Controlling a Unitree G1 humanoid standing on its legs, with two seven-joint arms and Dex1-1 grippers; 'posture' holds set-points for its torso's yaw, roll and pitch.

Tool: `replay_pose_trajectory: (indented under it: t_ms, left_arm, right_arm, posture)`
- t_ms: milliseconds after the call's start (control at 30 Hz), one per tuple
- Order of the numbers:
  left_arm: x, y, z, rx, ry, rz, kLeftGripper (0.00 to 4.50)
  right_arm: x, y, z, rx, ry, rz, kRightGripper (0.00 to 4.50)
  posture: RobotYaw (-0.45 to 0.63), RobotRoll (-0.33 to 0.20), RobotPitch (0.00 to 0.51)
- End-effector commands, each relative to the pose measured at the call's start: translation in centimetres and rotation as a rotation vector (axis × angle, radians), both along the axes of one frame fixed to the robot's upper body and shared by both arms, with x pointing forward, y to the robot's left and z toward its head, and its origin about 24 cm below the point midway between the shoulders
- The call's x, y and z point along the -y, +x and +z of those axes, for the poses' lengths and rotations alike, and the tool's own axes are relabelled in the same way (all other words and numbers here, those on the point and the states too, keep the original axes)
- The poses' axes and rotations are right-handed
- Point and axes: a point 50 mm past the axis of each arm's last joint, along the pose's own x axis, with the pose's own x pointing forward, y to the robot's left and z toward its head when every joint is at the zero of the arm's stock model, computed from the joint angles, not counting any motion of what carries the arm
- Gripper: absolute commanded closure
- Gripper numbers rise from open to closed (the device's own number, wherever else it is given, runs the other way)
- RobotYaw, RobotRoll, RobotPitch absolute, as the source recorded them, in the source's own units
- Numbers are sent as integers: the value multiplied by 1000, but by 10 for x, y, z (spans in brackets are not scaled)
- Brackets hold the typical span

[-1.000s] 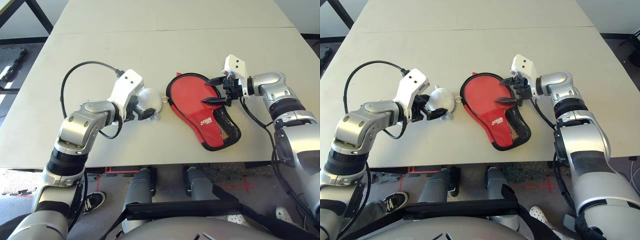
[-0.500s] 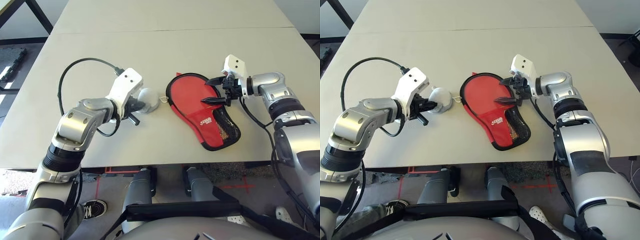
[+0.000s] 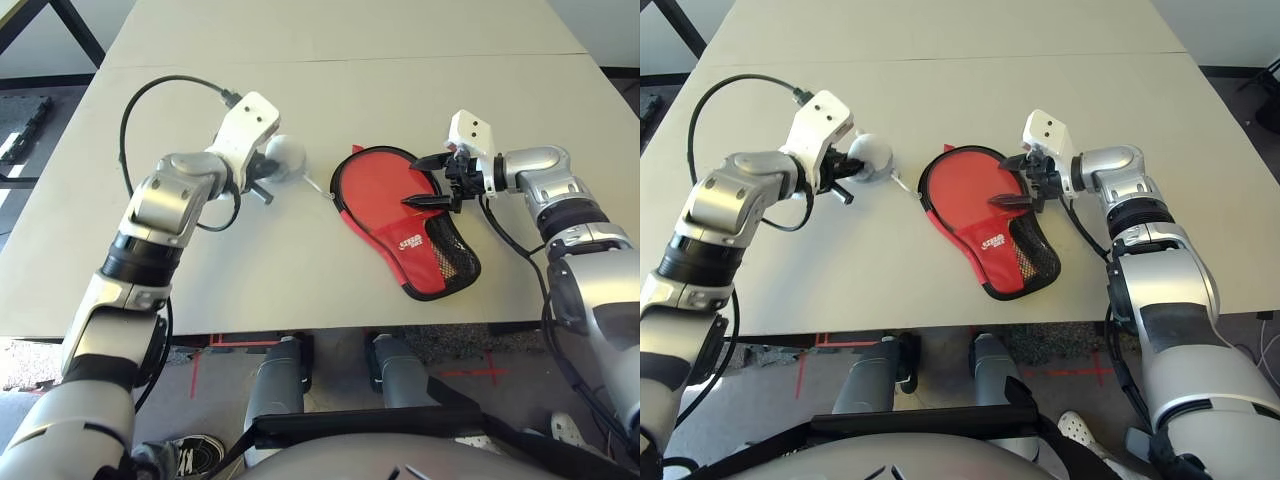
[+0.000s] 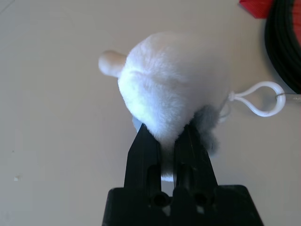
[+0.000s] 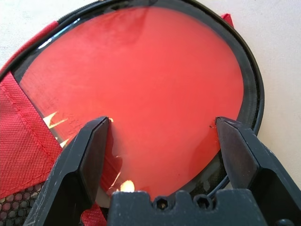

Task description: Store the ping-pong paddle in its case and zip it.

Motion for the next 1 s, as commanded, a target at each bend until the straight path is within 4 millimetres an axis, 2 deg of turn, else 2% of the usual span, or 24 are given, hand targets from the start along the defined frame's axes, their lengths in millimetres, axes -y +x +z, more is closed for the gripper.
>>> replay_pose_trajectory:
  t_ms: [33, 233, 400, 767, 1000]
  left_arm:
    - [3, 17, 0, 32, 37, 12, 4457]
    - [21, 39, 2, 79, 30, 1, 4462]
    - [43, 50, 0, 123, -49, 33, 4462]
    - [67, 57, 11, 264, -112, 131, 4462]
    - [88, 56, 21, 312, -163, 122, 4462]
  right_arm:
    - [6, -8, -25, -87, -52, -14, 0]
    - [5, -9, -26, -91, -46, -13, 0]
    - [6, -10, -28, -94, -38, -18, 0]
    - [9, -12, -30, -97, -34, -26, 0]
    - [11, -13, -31, -97, -32, -31, 0]
  posture:
    - [84, 0, 237]
    - [72, 0, 239]
    - [49, 0, 241]
    - [9, 0, 238]
    - [-12, 0, 237]
